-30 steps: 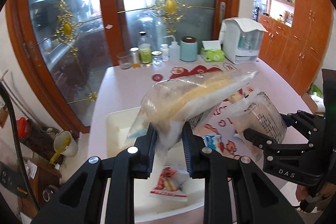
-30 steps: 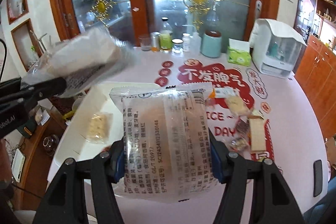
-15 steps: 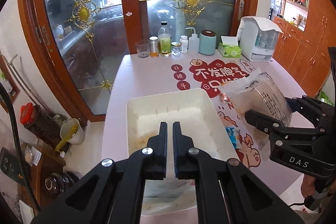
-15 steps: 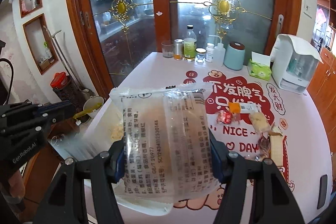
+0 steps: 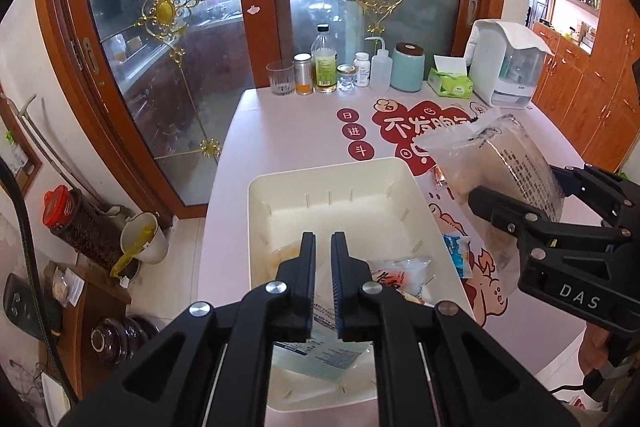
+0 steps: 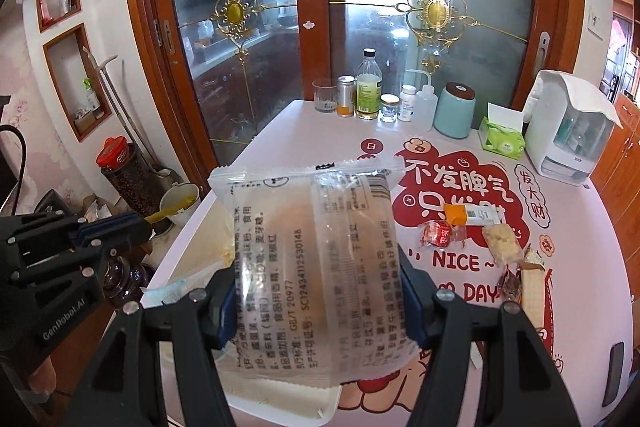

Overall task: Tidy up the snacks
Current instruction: 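Carry both bags over the white tray and release them inside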

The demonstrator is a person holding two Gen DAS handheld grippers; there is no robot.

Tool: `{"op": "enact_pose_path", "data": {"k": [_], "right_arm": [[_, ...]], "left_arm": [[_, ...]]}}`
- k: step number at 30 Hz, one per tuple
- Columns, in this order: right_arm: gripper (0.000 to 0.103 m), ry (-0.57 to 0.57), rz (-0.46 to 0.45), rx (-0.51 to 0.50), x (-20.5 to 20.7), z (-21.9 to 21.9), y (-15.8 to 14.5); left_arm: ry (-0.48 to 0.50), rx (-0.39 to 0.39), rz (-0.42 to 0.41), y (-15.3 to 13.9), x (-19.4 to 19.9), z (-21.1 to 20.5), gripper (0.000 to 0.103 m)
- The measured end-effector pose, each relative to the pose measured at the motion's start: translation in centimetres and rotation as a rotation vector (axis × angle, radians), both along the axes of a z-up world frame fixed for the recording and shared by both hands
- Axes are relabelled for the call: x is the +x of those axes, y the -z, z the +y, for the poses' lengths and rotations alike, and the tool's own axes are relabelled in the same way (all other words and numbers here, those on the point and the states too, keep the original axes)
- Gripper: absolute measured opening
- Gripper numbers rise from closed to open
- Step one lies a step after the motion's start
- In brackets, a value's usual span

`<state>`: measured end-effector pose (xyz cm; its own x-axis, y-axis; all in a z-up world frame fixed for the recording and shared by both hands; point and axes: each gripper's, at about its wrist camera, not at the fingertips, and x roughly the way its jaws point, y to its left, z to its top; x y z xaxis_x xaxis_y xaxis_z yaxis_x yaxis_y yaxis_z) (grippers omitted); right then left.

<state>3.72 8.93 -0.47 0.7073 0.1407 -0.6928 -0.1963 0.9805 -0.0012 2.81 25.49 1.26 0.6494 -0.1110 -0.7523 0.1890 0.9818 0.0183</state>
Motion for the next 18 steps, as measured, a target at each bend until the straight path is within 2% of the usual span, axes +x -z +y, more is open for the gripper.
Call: {"op": "enact_pose_path", "data": {"k": [3,5,7,9,11,13,18], "right_arm": [[0.065,-0.002,0.005,-0.006,0.4,0.1,0.2],[0.066,-0.008,0.012,-0.012,0.8,0.4,0.3],[0.068,-0.015,0.023,-0.014,1.4,0.7,0.3],[0.07,-0.02,0.03,-0.01,1.8,0.8,0.4],[0.073,-0.025,0.033,-0.001,2.3,0.9,0.5],[0.074,-0.025,0.019,0.0,2.5,1.0,0.3],[0.075,-0.036,-0.028,-0.026,2.9,1.7,-0.1]], "left_arm": [[-0.016,0.003,0.005,0.2,0.2,0.1,0.016],[-0.028,0.008,0.005,0.2,0.4,0.1,0.03],[-0.04,0.006,0.002,0.2,0.5,0.3,0.037],[-0.051,0.005,0.0,0.2,0.6,0.5,0.052],[-0.071,0.012,-0.011,0.1,0.7,0.7,0.074],[-0.09,0.018,-0.027,-0.1,0.7,0.9,0.083],[-0.108,0.018,-0.024,-0.1,1.1,1.1,0.085]]}}
